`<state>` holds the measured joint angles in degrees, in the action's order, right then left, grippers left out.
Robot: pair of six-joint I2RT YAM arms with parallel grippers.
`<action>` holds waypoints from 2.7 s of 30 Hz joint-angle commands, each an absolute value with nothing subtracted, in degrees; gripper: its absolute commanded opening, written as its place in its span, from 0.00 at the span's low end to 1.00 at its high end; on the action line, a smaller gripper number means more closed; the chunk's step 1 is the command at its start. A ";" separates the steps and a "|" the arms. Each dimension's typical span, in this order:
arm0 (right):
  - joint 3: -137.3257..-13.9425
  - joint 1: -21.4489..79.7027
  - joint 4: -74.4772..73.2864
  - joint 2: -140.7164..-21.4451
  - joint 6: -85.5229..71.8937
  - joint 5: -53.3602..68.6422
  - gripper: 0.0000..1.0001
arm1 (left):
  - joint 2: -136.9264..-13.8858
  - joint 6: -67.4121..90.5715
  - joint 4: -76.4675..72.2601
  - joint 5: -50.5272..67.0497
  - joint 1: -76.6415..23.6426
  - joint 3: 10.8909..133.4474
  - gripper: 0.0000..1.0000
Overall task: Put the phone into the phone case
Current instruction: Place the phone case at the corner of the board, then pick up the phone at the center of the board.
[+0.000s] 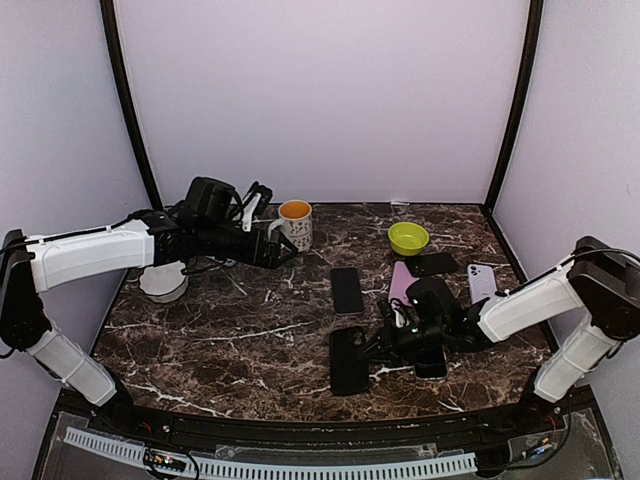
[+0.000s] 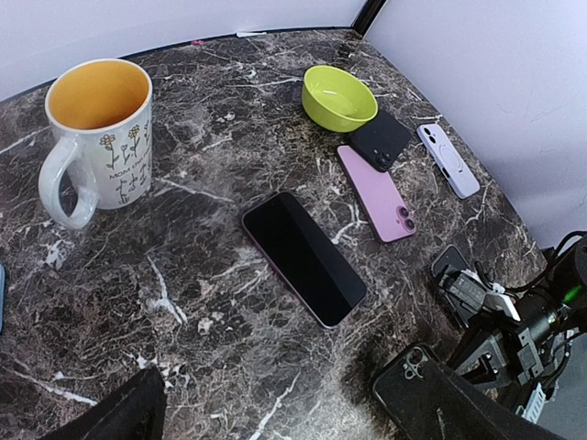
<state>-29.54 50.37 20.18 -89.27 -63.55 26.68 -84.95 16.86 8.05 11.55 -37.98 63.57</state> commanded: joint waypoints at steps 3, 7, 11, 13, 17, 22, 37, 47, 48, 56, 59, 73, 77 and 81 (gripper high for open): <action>-29.21 50.98 18.61 -89.77 -63.60 24.66 0.00 | -85.14 16.34 9.41 12.27 -37.59 64.55 0.99; -29.87 50.98 16.64 -89.80 -62.75 23.92 0.00 | -85.04 16.36 9.40 12.58 -37.57 64.60 0.99; -30.94 50.98 13.91 -90.49 -61.25 23.60 0.01 | -85.10 16.28 9.45 12.70 -37.61 64.61 0.99; -31.56 50.98 11.80 -90.58 -60.36 23.27 0.02 | -85.16 16.19 9.57 12.75 -37.61 64.67 0.99; -32.47 50.98 9.82 -90.53 -59.48 22.64 0.07 | -85.12 16.08 9.58 12.87 -37.45 64.80 0.99; -33.18 50.98 7.73 -90.40 -58.47 21.83 0.13 | -85.23 15.93 9.71 13.05 -37.45 64.84 0.99; -34.81 50.98 1.95 -87.94 -56.85 19.55 0.42 | -85.25 15.91 9.93 13.79 -37.52 65.08 0.99; -40.31 51.48 -8.89 -84.76 -54.09 15.34 0.56 | -85.41 15.91 10.07 14.09 -37.53 65.13 0.99; -41.38 51.64 -10.39 -84.49 -53.68 14.60 0.57 | -85.42 15.84 10.05 14.07 -37.46 65.17 0.99; -56.59 54.64 -34.09 -86.48 -47.78 1.22 0.65 | -85.77 15.48 11.37 13.96 -37.44 66.14 0.99; -62.53 55.95 -40.45 -88.83 -46.00 -2.45 0.67 | -85.87 15.47 11.84 14.24 -37.41 66.42 0.99; -81.02 59.65 -56.30 -99.90 -41.52 -12.27 0.91 | -84.88 15.23 12.00 13.87 -37.43 66.45 0.99; -85.72 59.60 -56.86 -103.36 -39.55 -14.70 0.98 | -84.71 15.05 12.12 13.09 -37.41 66.45 0.99; -90.77 59.54 -56.94 -107.22 -37.78 -17.99 0.99 | -84.43 14.79 12.28 11.94 -37.43 66.45 0.99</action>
<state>-85.95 59.24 -55.37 -104.14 -40.27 -12.99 -86.04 15.62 11.09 12.91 -37.76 64.79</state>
